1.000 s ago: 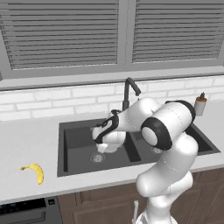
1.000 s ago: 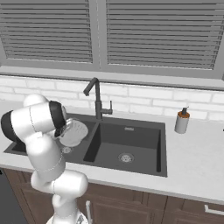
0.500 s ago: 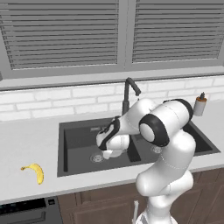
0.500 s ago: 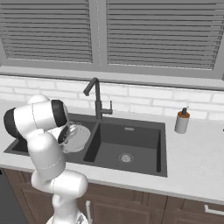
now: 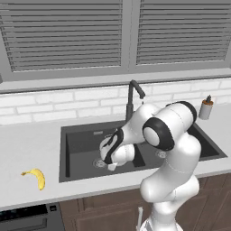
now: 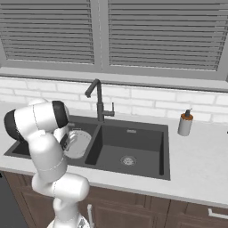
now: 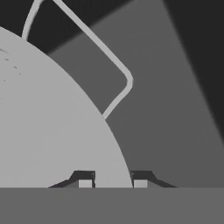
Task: Put the colander in the sink, put the banana in the colander, and turn on the sink faucet and pour water over the colander.
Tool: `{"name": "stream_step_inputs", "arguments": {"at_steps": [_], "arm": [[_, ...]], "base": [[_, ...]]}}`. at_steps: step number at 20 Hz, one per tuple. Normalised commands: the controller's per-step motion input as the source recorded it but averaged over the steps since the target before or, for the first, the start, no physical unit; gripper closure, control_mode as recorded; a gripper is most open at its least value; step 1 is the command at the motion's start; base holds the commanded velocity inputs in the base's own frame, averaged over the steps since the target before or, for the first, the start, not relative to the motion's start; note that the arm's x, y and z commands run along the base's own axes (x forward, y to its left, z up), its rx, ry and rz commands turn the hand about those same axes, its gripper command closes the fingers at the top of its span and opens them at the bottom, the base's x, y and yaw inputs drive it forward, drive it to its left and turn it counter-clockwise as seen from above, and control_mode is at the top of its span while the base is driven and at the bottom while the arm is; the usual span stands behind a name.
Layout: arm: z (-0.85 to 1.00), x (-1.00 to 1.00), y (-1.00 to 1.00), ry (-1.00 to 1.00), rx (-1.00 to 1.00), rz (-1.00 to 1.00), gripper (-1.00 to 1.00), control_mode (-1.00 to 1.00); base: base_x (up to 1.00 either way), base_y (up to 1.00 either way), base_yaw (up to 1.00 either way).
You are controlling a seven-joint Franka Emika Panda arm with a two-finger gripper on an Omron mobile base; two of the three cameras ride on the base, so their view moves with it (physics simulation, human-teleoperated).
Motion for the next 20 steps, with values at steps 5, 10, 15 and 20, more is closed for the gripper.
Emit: {"name": "stream_step_inputs", "arguments": {"at_steps": [5, 10, 15, 20], "arm": [[0.0, 0.0, 0.25, 0.12, -0.06, -0.07, 1.0, -1.0], [0.0, 0.02, 0.22, 0.09, -0.05, -0.05, 1.0, -1.0], [-0.03, 0.18, 0.22, 0.08, -0.04, 0.0, 1.0, -1.0], [-0.1, 0.3, 0.29, 0.04, -0.03, 0.0, 1.0, -1.0]], "base": [[0.0, 0.0, 0.0], [0.0, 0.0, 0.0], [0.0, 0.0, 0.0], [0.0, 0.0, 0.0]]}}
